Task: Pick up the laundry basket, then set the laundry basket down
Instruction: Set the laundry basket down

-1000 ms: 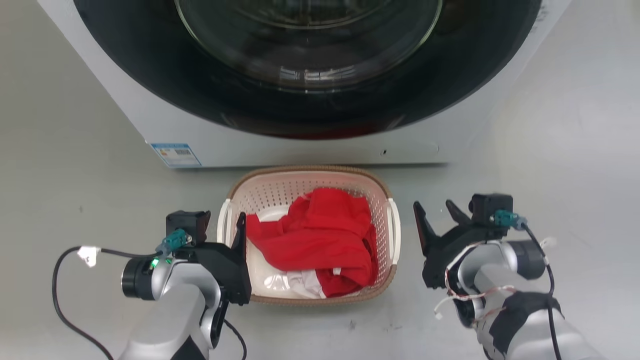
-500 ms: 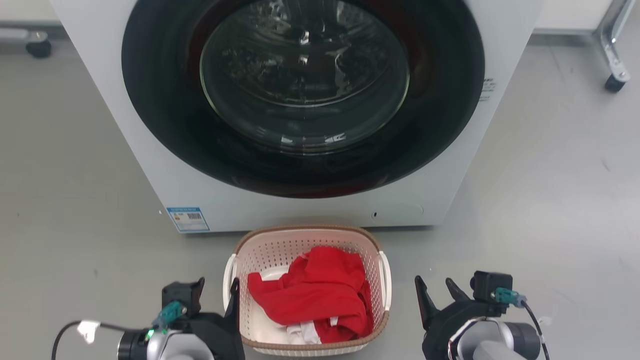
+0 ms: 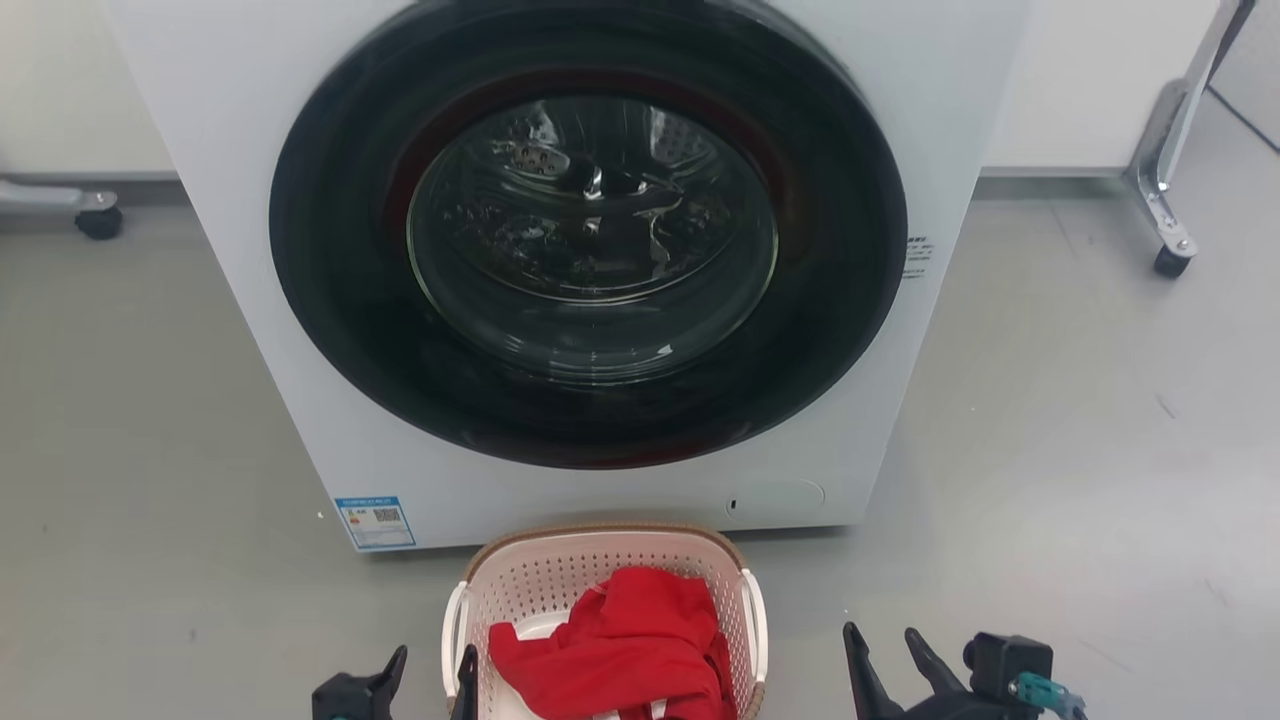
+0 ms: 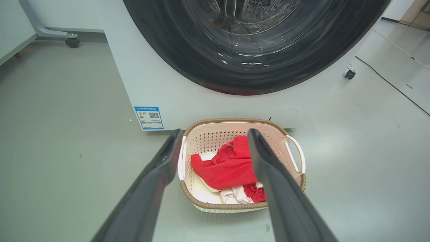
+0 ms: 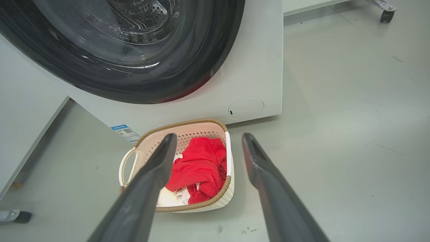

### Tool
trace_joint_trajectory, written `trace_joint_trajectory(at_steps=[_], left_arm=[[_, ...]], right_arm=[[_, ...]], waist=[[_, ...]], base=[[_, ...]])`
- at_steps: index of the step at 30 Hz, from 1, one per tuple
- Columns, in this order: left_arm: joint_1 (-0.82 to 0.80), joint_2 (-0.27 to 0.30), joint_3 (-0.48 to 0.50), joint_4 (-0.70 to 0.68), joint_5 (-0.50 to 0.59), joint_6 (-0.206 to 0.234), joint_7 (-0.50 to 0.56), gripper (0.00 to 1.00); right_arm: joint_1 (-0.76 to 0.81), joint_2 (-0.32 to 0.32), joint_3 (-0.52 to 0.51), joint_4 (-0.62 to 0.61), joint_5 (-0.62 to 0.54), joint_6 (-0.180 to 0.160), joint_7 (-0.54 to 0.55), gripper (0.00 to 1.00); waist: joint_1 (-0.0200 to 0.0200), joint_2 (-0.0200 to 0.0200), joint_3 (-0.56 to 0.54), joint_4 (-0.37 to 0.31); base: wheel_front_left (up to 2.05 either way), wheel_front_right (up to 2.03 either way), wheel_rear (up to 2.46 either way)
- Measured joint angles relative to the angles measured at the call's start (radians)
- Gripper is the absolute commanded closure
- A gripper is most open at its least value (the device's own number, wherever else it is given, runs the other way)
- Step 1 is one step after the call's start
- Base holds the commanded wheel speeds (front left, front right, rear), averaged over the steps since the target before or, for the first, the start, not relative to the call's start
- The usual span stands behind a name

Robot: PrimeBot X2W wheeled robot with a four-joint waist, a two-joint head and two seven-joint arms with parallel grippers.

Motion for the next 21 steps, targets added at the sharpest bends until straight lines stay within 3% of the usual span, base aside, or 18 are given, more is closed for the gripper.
trace_joint_trajectory(at_steps=[13, 21], left_arm=[[0.153, 0.025, 0.099, -0.211, 0.083, 0.008, 0.000, 0.00], [0.223, 0.004, 0.190, -0.302, 0.168, 0.009, 0.000, 0.00]], right_arm=[[0.188, -0.026, -0.153, -0.296, -0.168, -0.009, 0.000, 0.00], [0.297, -0.002, -0.273, -0.418, -0.292, -0.009, 0.000, 0.00]], waist=[[0.0001, 0.0001, -0.042, -0.009], [0.0001, 0.0001, -0.041, -0.014]], base=[[0.00, 0.00, 0.00], [0.00, 0.00, 0.00]])
